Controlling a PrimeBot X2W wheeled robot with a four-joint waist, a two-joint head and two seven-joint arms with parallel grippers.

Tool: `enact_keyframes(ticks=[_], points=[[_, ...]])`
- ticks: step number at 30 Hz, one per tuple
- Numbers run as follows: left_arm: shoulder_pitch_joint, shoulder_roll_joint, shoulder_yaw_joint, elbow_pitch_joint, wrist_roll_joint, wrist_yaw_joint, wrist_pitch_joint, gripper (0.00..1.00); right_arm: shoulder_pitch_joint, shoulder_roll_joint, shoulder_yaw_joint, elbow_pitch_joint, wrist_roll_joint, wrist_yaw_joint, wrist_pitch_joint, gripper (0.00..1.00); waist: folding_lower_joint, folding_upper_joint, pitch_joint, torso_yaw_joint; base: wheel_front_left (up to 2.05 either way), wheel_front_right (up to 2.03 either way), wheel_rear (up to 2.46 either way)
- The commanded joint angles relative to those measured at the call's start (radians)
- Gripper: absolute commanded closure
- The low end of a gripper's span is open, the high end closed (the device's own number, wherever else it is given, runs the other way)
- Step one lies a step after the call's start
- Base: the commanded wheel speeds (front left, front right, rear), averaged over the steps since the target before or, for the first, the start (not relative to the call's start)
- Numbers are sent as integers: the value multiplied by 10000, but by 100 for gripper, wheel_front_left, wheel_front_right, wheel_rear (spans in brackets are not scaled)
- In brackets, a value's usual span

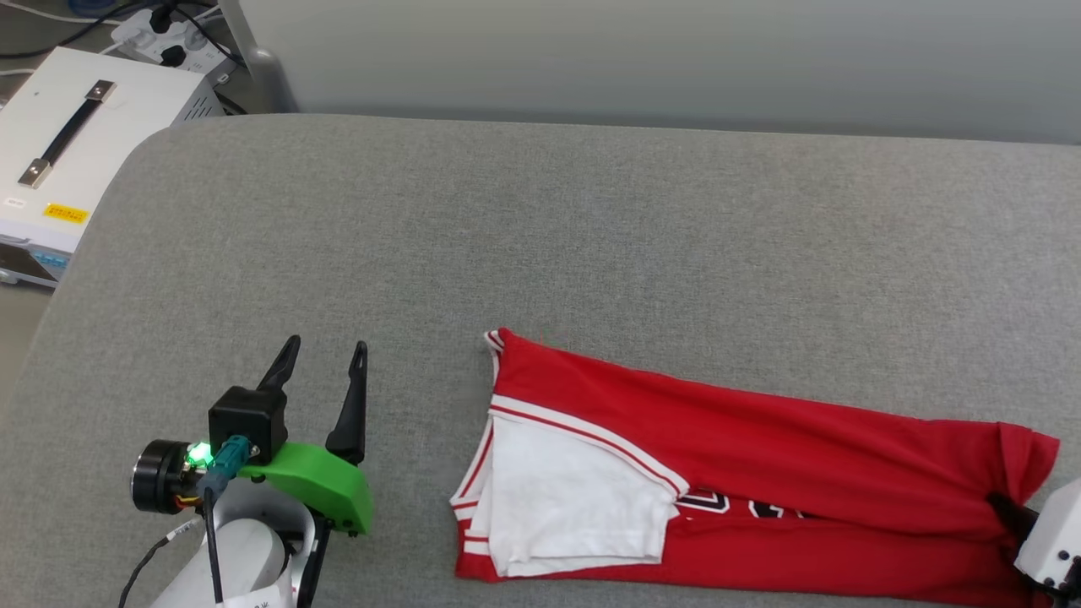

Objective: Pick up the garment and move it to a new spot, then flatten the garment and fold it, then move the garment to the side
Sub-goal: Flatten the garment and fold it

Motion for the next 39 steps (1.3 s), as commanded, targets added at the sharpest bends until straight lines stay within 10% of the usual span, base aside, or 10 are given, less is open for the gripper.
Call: enact_keyframes(ticks=[1,21,39], points=[[156,-39,41,40,38,-68,-60,0,135,-281,-189,131,-183,-21,-152,100,0,-1,-80,-29,0,0,0],[709,-382,243,33,60,-86,-60,0,1213,150,238,-2071,60,-21,847,100,0,-1,-956,-62,0,0,0],[1036,-673,545,248,253,-310,-61,0,1197,2740,1427,-4603,1339,-21,3009,100,0,-1,-1209,409,0,0,0]])
